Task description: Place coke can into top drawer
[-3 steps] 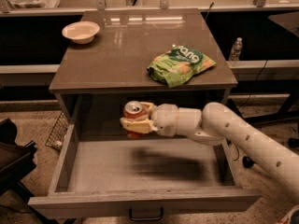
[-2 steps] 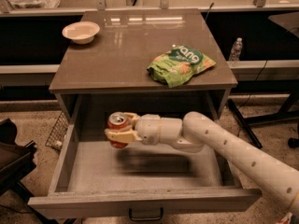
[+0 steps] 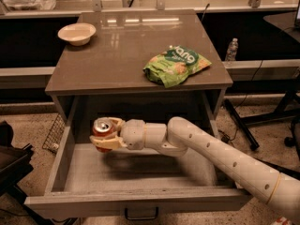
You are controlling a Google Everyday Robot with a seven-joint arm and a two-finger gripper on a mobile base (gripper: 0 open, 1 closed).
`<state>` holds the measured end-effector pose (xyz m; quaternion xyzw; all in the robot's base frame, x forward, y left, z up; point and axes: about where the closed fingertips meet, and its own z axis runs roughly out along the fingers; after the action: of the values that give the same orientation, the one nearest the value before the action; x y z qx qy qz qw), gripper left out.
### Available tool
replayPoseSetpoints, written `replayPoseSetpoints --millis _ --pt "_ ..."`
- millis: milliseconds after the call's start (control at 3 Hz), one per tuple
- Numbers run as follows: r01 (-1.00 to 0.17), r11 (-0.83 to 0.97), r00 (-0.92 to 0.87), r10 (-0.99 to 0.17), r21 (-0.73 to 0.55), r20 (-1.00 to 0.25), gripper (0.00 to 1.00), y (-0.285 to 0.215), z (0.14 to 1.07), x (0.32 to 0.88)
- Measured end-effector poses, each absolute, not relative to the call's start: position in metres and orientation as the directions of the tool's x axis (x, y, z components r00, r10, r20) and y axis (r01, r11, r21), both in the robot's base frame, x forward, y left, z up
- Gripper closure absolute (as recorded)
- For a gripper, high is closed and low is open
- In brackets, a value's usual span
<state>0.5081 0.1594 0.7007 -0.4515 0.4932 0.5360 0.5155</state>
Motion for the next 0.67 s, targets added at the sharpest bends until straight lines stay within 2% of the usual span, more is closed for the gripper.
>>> replayPoseSetpoints --millis 333,667 --pt "-0.999 0.007 -0.053 0.112 0.054 -0.992 0.87 0.1654 0.6987 0.5053" --pt "-0.999 0.004 -0.054 0.112 0.054 -0.992 0.64 0.1669 0.6996 0.5044"
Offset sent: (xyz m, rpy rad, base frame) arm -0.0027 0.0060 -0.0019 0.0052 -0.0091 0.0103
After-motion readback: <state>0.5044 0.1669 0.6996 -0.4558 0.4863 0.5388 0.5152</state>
